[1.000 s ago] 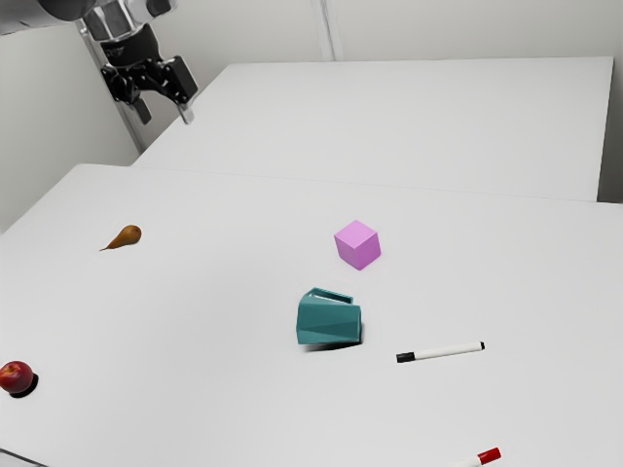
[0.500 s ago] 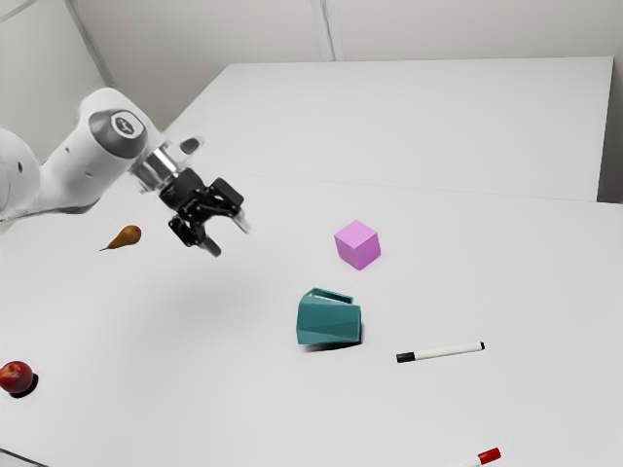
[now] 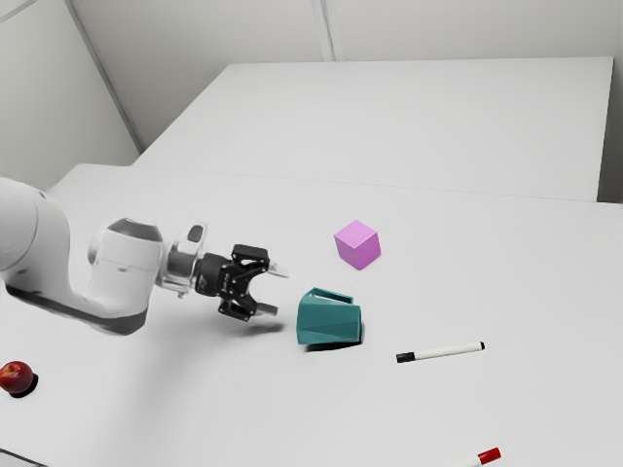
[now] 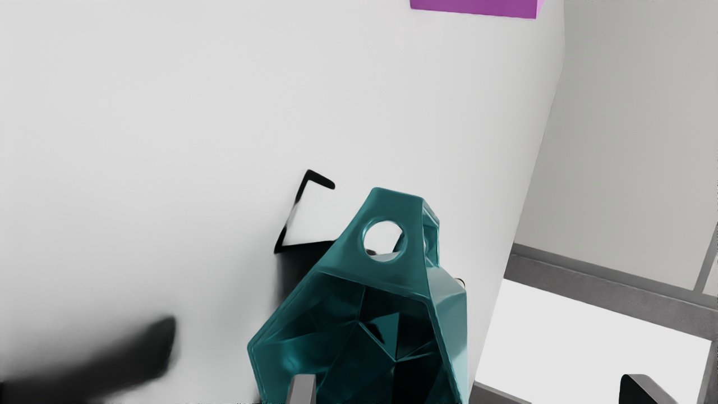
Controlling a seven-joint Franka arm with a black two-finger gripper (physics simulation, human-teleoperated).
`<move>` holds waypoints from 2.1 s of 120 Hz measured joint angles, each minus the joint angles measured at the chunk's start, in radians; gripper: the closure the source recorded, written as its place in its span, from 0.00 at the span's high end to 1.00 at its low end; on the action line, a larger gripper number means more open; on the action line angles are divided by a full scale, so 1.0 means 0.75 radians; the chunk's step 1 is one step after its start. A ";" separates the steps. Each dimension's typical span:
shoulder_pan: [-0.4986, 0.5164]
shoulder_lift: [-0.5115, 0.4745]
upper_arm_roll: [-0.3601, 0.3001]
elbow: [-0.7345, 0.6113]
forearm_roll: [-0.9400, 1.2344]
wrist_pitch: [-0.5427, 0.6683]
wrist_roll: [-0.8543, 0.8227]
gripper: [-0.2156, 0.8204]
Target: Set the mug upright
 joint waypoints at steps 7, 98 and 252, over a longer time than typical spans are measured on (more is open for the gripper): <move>-0.002 0.000 -0.008 -0.015 -0.031 0.014 0.044 0.78; -0.039 0.093 -0.140 -0.009 -0.379 0.119 0.342 0.66; 0.014 -0.059 -0.127 0.405 0.970 0.314 0.169 0.03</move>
